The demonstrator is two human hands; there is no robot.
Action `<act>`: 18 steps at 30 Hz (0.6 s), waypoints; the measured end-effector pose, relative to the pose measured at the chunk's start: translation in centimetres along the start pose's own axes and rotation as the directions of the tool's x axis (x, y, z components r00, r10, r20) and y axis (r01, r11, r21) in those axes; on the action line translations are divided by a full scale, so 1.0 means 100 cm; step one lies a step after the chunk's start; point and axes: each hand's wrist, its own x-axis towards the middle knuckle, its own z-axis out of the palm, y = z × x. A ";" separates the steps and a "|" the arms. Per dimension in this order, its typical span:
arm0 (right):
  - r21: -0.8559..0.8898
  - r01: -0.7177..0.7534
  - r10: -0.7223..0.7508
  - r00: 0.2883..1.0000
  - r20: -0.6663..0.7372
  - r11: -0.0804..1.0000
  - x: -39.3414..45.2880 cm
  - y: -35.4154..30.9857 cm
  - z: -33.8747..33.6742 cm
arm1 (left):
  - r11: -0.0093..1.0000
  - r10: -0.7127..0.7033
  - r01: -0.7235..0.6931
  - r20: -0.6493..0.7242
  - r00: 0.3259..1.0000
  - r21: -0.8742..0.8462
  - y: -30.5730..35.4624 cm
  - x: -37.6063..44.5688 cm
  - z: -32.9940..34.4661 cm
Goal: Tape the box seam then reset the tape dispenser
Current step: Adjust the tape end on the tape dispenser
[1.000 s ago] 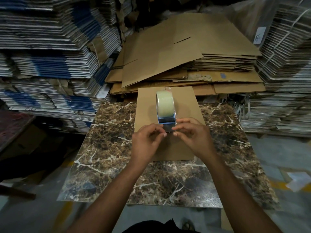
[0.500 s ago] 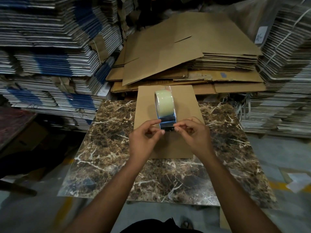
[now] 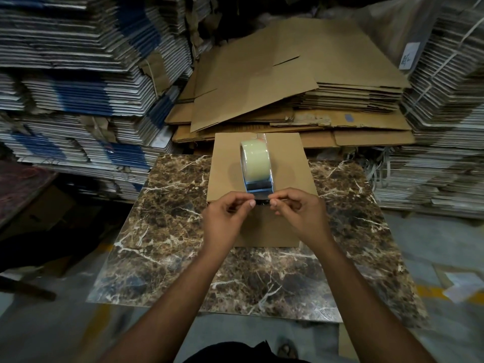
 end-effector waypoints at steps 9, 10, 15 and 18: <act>0.115 -0.090 0.090 0.996 0.005 0.989 0.003 -0.005 0.001 | 0.997 -0.025 0.023 -0.028 0.999 -0.073 -0.003 -0.002 0.007; 0.119 -0.096 0.097 0.995 0.000 0.988 0.003 -0.005 0.002 | 0.996 -0.032 0.029 -0.031 0.999 -0.082 -0.003 -0.002 0.007; 0.175 -0.137 0.142 0.990 -0.014 0.975 0.002 -0.007 0.005 | 0.987 -0.078 0.072 -0.039 0.996 -0.145 -0.002 -0.002 0.010; 0.249 -0.207 0.222 0.975 -0.032 0.946 0.000 -0.011 0.008 | 0.973 -0.138 0.125 -0.054 0.989 -0.196 -0.002 -0.002 0.012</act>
